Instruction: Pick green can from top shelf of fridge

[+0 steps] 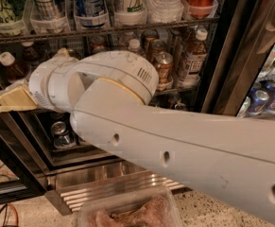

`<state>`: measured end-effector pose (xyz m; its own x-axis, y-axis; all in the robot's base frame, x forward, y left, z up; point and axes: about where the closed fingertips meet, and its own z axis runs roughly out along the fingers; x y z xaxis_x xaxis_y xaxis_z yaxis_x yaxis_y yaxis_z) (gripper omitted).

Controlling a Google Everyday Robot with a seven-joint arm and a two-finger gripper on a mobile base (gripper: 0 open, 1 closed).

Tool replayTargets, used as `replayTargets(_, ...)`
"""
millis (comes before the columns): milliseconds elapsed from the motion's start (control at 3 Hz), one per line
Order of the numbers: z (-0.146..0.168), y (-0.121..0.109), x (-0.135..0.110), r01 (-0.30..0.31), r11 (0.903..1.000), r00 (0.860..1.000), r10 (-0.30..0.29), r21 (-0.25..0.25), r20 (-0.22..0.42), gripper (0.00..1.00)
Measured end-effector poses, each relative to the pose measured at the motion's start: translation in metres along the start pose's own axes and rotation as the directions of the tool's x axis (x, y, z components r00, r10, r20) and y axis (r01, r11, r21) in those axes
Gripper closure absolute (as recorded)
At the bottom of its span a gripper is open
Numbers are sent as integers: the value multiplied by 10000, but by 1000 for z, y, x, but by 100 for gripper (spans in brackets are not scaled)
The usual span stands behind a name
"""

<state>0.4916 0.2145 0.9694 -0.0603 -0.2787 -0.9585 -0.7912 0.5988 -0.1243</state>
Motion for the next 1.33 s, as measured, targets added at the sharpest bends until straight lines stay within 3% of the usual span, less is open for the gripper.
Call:
replayTargets(333, 0, 0, 0, 2, 10000, 10000, -2, 1, 2, 0)
replayTargets(667, -10, -18, -26, 449, 9981, 9979, -468, 425, 443, 0)
replayTargets(1000, -24, -35, -52, 706, 9933, 9936, -781, 920, 813, 15)
replayTargets(1333, -29, -40, -67, 807, 9902, 9907, -922, 1140, 996, 14)
